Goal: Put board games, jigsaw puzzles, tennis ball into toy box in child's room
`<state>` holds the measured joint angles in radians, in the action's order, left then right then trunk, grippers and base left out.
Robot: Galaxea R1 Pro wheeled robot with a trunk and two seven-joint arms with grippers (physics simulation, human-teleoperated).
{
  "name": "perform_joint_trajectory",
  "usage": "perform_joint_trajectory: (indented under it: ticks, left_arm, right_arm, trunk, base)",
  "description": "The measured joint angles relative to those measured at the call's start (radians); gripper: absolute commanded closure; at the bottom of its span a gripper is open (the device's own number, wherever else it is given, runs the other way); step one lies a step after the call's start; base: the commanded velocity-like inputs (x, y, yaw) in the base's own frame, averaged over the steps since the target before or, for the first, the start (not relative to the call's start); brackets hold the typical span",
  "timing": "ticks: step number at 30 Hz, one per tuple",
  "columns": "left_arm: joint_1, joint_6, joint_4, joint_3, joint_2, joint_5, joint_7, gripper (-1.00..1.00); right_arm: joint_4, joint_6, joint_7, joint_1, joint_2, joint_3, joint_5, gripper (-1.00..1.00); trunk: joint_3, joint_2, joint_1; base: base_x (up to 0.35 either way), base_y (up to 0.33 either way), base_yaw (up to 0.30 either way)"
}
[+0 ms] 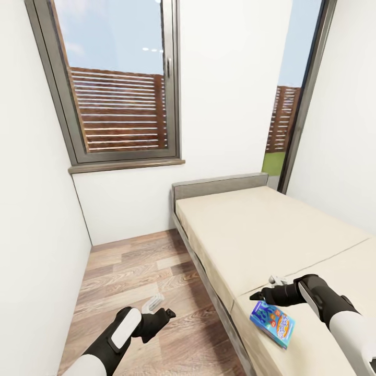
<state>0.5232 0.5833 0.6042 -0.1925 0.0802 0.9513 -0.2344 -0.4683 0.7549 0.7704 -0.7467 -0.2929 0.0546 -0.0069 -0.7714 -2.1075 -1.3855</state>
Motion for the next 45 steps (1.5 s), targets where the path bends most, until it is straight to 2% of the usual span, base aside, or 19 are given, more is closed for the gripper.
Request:
perform_joint_trajectory:
  ticks: [12, 29, 33, 36, 38, 39, 41, 42, 44, 45]
  left_arm:
    - [0.000, 0.000, 0.000, 0.001, 0.000, 0.000, 0.000, -1.00]
    - [0.000, -0.013, -0.007, 0.000, 0.002, 0.002, 0.011, -1.00]
    - [-0.001, -0.042, -0.018, 0.002, 0.001, 0.000, 0.087, -1.00]
    - [-0.003, -0.100, -0.023, 0.001, 0.002, -0.006, 0.121, -1.00]
    - [-0.004, -0.150, -0.025, 0.001, 0.003, -0.033, 0.136, -1.00]
    - [-0.005, -0.175, -0.026, 0.001, 0.004, -0.055, 0.150, -1.00]
    - [-0.005, -0.195, -0.026, 0.001, 0.006, -0.074, 0.179, -1.00]
    - [-0.005, -0.214, -0.034, 0.000, 0.009, -0.082, 0.221, -1.00]
    - [-0.005, -0.232, -0.056, 0.002, 0.012, -0.087, 0.272, -1.00]
    - [-0.004, -0.247, -0.082, 0.009, 0.013, -0.088, 0.320, -1.00]
  right_arm:
    - [0.001, 0.000, 0.000, 0.004, 0.011, -0.001, 0.001, -1.00]
    - [-0.004, -0.013, -0.005, 0.010, 0.008, -0.009, -0.001, -1.00]
    - [-0.075, -0.075, -0.009, -0.001, -0.011, -0.018, -0.004, -1.00]
    - [-0.166, -0.106, -0.009, -0.001, -0.032, -0.031, -0.007, -1.00]
    - [-0.248, -0.118, -0.010, 0.003, -0.048, -0.067, -0.009, -1.00]
    - [-0.305, -0.122, -0.011, 0.006, -0.053, -0.103, -0.009, -1.00]
    - [-0.363, -0.124, -0.011, 0.009, -0.056, -0.136, -0.007, -1.00]
    - [-0.411, -0.123, -0.012, 0.010, -0.058, -0.158, -0.005, -1.00]
    - [-0.455, -0.119, -0.012, 0.012, -0.061, -0.175, -0.003, -1.00]
    - [-0.496, -0.109, -0.013, 0.012, -0.065, -0.192, -0.003, -1.00]
  trunk:
    - [0.000, 0.000, 0.000]
    - [0.000, 0.000, 0.000]
    - [0.000, 0.000, 0.000]
    - [0.000, 0.000, 0.000]
    - [0.000, 0.000, 0.000]
    - [0.000, 0.000, 0.000]
    - [0.000, 0.000, 0.000]
    - [0.000, 0.000, 0.000]
    - [0.000, 0.000, 0.000]
    - [0.000, 0.000, 0.000]
  base:
    - [0.000, 0.000, 0.006]
    - [0.000, 0.000, 0.000]
    - [0.000, 0.000, 0.000]
    - [0.000, 0.000, 0.000]
    - [0.000, 0.000, 0.000]
    - [0.000, 0.000, 0.000]
    - [0.000, 0.000, 0.000]
    - [0.000, 0.000, 0.000]
    - [0.000, 0.000, 0.000]
    - [0.000, 0.000, 0.000]
